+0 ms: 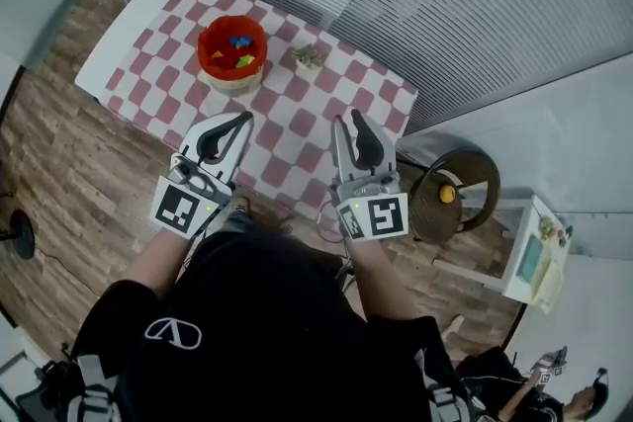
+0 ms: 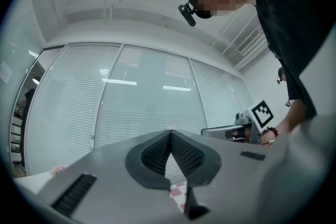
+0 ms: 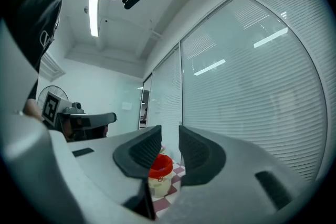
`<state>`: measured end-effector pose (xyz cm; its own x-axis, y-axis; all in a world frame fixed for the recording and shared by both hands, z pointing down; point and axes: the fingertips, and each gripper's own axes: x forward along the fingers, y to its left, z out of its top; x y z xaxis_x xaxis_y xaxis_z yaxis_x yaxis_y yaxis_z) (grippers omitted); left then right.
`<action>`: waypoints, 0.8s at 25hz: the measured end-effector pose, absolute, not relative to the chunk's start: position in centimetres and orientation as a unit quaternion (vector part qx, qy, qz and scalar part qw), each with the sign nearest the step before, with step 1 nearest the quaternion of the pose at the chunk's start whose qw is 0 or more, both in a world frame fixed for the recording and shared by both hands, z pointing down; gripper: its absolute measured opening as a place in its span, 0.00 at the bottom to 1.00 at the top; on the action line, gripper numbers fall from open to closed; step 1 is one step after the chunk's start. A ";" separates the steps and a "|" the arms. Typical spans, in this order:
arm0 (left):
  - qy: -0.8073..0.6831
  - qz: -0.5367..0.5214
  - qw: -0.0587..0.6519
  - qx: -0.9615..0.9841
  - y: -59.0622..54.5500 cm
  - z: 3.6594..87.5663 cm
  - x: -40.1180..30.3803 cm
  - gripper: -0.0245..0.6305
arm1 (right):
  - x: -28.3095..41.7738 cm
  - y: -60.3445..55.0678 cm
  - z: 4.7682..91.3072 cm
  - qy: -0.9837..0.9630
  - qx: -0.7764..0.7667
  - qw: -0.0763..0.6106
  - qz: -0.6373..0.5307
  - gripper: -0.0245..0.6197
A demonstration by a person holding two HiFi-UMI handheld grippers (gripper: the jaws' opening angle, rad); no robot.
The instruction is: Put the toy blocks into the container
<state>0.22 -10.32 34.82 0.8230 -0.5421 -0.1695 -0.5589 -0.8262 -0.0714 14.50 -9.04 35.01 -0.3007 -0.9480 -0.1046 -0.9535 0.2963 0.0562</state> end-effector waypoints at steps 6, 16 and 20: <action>0.284 0.068 0.059 -0.955 -10.5 35.0 0.7 0.05 | 15.0 -8.6 36.7 0.797 -0.602 0.005 0.048 0.13; 0.288 0.065 0.060 -0.954 -10.9 35.3 0.7 0.05 | 16.0 -8.3 38.3 0.783 -0.620 -0.001 0.042 0.04; 0.289 0.064 0.061 -0.953 -11.1 35.3 0.6 0.05 | 16.2 -8.2 38.6 0.781 -0.623 -0.008 0.041 0.04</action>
<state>0.57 -11.09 35.32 0.8248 -0.5432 -0.1571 -0.5587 -0.8256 -0.0784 16.24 -8.20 38.60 -0.2238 -0.9739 -0.0381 -0.9726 0.2206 0.0733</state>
